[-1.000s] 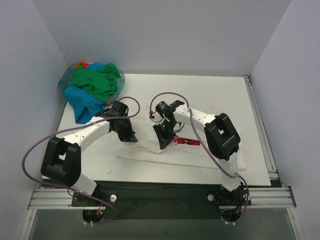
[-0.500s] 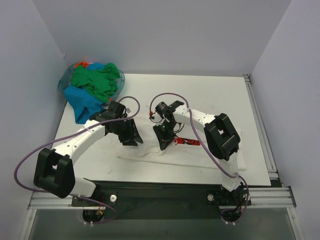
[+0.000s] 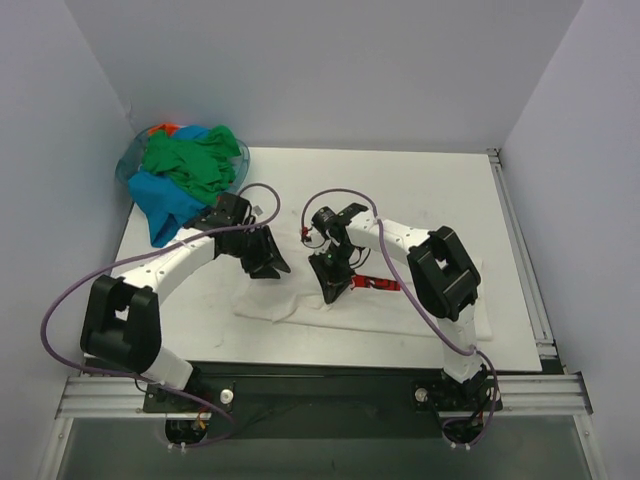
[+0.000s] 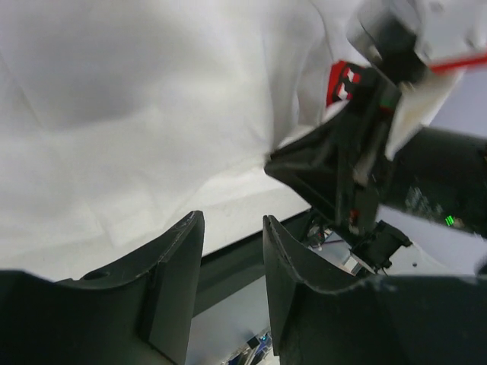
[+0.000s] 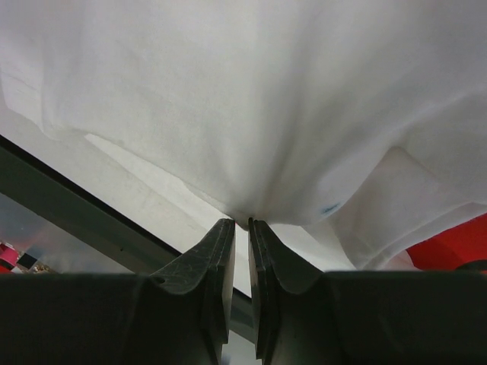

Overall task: Fold and stack the t-shirts
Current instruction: Fold the other side of the tshirt into a rectangle

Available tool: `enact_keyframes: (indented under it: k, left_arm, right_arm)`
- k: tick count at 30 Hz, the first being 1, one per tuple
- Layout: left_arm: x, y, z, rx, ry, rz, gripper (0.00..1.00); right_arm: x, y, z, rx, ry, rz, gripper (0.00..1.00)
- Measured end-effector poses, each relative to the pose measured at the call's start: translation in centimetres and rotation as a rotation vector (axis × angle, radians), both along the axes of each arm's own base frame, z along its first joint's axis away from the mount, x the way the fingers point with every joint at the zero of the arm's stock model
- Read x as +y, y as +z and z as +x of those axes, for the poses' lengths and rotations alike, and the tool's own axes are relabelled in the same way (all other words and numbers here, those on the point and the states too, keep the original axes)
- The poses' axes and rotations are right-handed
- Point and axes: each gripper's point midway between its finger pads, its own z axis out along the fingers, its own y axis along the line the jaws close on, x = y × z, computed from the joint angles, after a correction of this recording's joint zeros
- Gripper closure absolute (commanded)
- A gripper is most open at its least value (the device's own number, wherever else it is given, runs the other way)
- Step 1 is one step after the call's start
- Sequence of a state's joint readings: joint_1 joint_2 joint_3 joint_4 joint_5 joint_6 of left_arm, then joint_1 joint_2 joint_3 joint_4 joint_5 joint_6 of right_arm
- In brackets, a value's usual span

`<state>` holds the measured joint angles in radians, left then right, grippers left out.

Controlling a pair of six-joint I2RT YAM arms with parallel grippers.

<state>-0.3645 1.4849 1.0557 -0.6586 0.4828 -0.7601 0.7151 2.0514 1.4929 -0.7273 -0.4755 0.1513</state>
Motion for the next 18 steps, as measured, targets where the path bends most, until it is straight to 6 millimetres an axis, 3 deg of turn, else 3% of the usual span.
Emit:
enact_keyframes:
  k: [4,9,18]
  left_arm:
    - [-0.6,-3.9,1.7,0.057,0.012,0.02,0.55]
    - [-0.3,-7.8,2.4,0.103,0.013,0.081,0.54]
    - [1.0,-9.7,2.5,0.081,-0.012,0.168,0.54]
  right_arm:
    - [-0.1,0.0,-0.1,0.004,0.0,-0.004,0.85]
    - [-0.2,0.0,-0.2,0.01,0.0,-0.01,0.87]
    - [-0.4,0.5,-0.7,0.029,0.004,-0.005,0.87]
